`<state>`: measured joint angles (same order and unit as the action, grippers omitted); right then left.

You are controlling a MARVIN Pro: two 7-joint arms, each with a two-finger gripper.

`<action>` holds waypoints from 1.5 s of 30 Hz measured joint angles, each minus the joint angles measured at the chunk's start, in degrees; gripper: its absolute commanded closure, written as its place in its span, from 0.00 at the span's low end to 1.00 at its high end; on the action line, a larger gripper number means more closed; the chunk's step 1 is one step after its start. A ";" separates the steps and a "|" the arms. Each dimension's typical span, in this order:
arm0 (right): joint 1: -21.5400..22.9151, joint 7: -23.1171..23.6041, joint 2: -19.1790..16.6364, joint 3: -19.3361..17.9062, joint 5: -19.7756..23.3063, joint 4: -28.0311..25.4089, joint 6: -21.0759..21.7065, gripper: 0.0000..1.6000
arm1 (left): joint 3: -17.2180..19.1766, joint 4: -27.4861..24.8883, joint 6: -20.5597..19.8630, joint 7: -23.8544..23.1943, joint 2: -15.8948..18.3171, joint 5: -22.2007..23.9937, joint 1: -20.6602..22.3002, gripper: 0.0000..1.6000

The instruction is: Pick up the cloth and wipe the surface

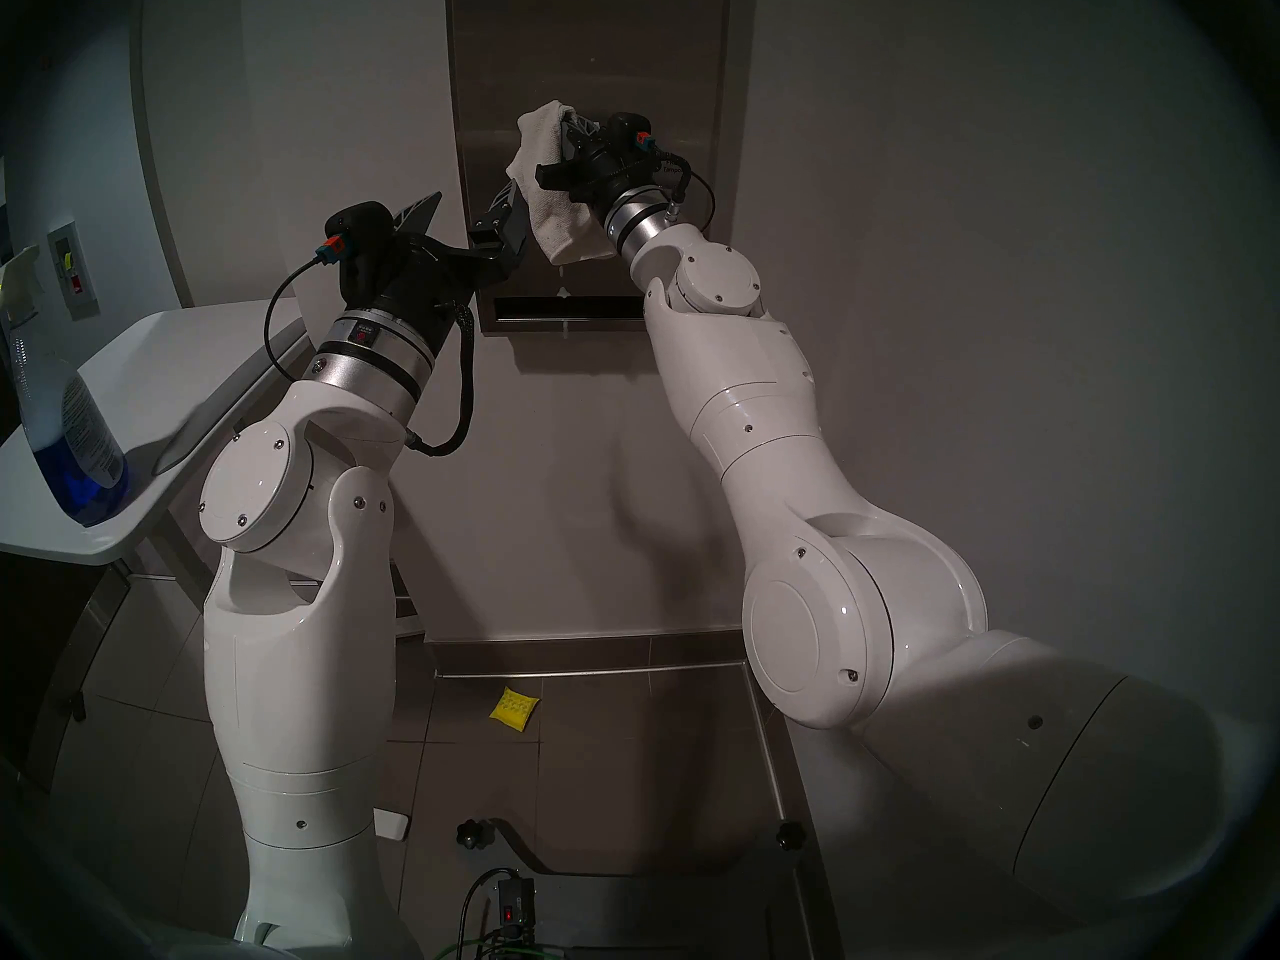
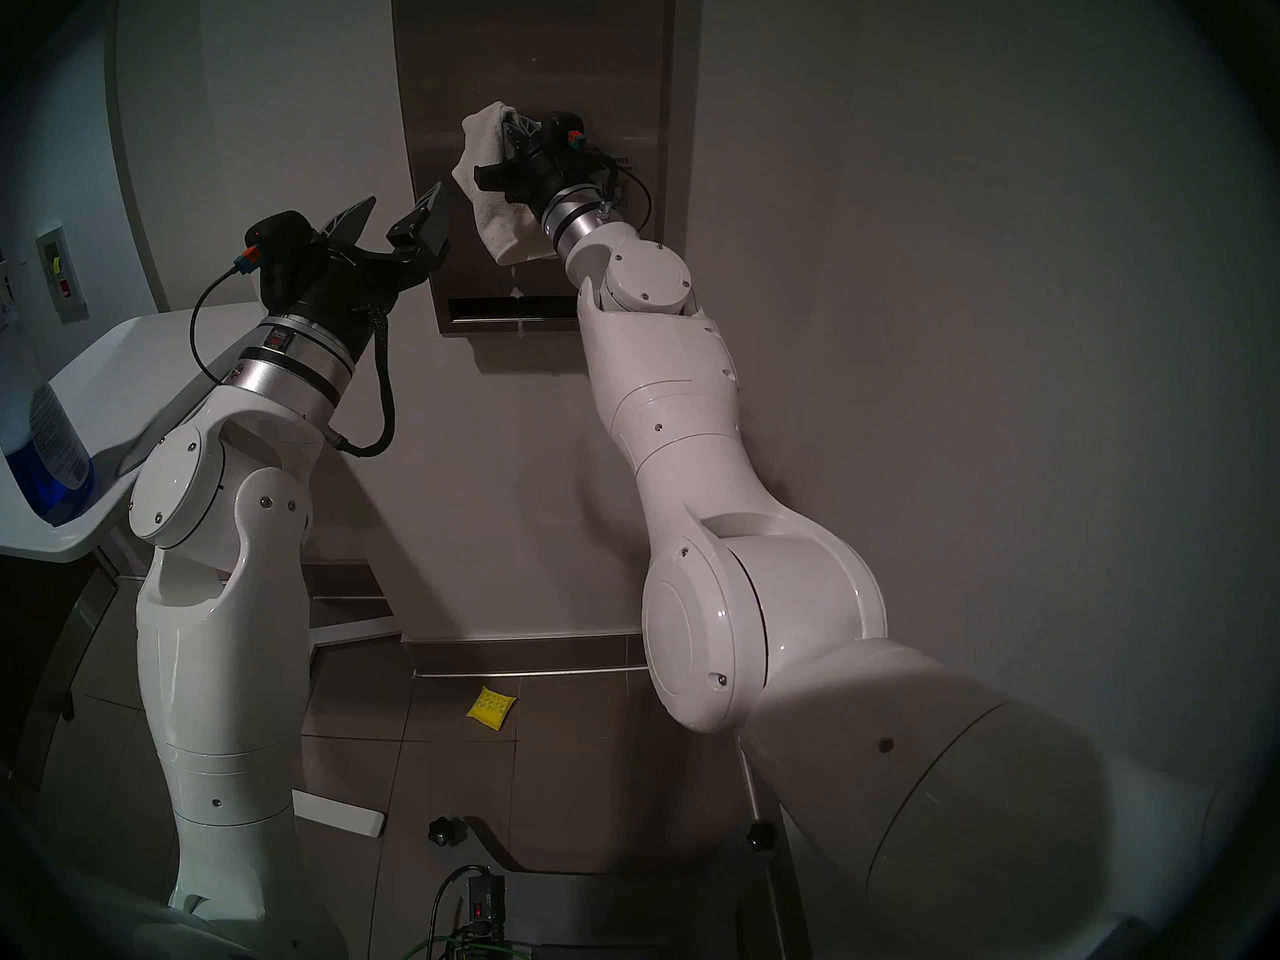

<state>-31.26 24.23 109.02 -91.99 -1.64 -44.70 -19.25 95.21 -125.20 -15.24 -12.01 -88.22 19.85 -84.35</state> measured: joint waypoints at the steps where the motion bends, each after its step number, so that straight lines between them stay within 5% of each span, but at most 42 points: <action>1: -0.08 0.04 0.01 -0.03 0.06 0.05 -0.14 1.00 | 0.00 0.00 0.00 0.00 0.00 -0.01 0.00 0.00; 16: -7.05 3.55 -1.27 0.99 -0.39 -1.40 -1.97 1.00 | -0.02 -0.02 -0.01 0.00 -0.07 -0.38 0.09 0.00; 36: -1.65 1.84 0.12 -0.14 0.97 -6.47 -0.98 1.00 | 0.01 0.01 -0.01 -0.20 -0.25 -0.50 0.07 0.00; 45: 1.07 1.48 0.14 -0.94 1.75 -3.28 0.37 1.00 | 0.01 -0.02 -0.02 -0.24 -0.31 -0.59 0.10 0.00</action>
<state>-30.19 25.71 109.16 -92.93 0.11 -47.98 -18.89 95.22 -125.22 -15.25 -12.25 -88.52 19.26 -84.25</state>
